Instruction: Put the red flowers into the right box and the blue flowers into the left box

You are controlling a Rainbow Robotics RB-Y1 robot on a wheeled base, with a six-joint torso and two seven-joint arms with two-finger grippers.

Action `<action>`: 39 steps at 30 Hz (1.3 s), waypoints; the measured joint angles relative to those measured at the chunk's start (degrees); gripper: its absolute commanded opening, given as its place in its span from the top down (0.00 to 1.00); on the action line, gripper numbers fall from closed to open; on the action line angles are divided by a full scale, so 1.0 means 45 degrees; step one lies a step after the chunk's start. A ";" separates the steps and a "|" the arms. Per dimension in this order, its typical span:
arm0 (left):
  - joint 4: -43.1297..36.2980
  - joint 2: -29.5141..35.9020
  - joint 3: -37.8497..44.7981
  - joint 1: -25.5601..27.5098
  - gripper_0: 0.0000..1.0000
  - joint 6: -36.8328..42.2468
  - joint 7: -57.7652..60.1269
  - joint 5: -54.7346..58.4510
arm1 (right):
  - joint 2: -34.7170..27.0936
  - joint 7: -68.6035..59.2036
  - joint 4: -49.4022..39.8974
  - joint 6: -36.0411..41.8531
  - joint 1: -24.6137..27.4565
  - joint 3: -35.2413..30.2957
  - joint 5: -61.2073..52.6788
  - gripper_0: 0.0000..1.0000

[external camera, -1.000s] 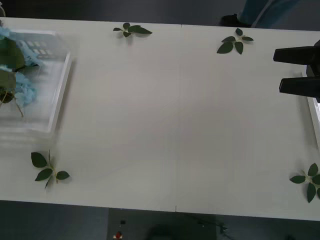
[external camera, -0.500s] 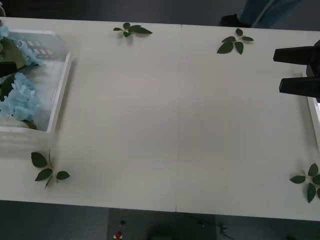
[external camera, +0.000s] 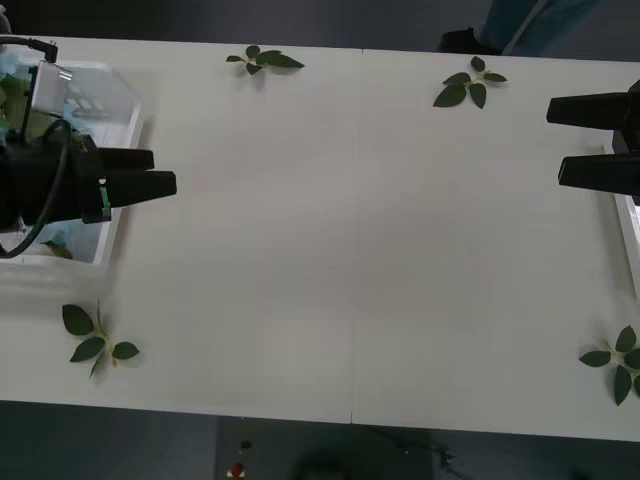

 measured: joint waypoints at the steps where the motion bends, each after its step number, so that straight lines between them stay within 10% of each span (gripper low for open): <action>1: -0.0112 0.0000 -0.0106 -0.0068 0.00 -0.0124 -0.0233 0.0140 | 0.0000 0.0000 0.0000 0.0000 0.0000 0.0000 0.0000 0.00; 15: -0.0406 -0.0262 -0.3360 -0.3182 0.00 -0.1076 -0.2142 0.1606 | 0.0000 0.0000 0.0000 0.0000 0.0000 0.0000 0.0000 0.00; 39: -0.0696 -0.1730 -0.4233 -0.4468 0.00 -0.1086 -0.2234 0.1766 | 0.0000 0.0000 0.0000 0.0000 0.0000 0.0000 0.0000 0.00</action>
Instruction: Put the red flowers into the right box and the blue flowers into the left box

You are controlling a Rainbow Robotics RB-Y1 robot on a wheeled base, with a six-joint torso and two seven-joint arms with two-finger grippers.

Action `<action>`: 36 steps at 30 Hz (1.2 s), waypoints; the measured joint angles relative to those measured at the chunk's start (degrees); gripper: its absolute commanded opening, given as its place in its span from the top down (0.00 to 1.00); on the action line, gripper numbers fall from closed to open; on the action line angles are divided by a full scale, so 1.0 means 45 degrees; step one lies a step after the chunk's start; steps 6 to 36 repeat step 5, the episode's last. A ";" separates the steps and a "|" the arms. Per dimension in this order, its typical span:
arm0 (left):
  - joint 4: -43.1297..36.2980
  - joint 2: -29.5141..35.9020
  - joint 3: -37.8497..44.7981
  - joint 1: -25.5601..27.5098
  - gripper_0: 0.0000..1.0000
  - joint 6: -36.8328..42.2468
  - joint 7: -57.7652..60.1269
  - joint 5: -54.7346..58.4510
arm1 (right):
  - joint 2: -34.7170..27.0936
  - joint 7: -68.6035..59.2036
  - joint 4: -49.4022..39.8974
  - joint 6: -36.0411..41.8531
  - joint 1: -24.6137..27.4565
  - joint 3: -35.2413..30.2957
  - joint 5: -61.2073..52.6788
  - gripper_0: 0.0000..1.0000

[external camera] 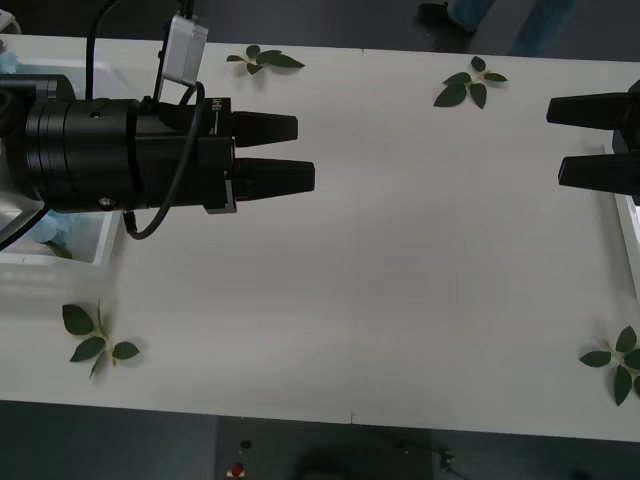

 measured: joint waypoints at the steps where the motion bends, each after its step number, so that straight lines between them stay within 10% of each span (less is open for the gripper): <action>1: 0.0000 0.0000 0.0000 0.0000 0.00 0.0000 0.0000 0.0001 | 0.0000 0.0000 0.0000 0.0000 0.0000 0.0000 0.0000 0.00; 36: 0.0000 0.0000 0.0000 0.0000 0.00 0.0000 -0.0001 0.0002 | 0.0000 0.0000 0.0000 0.0000 0.0000 0.0000 0.0000 0.00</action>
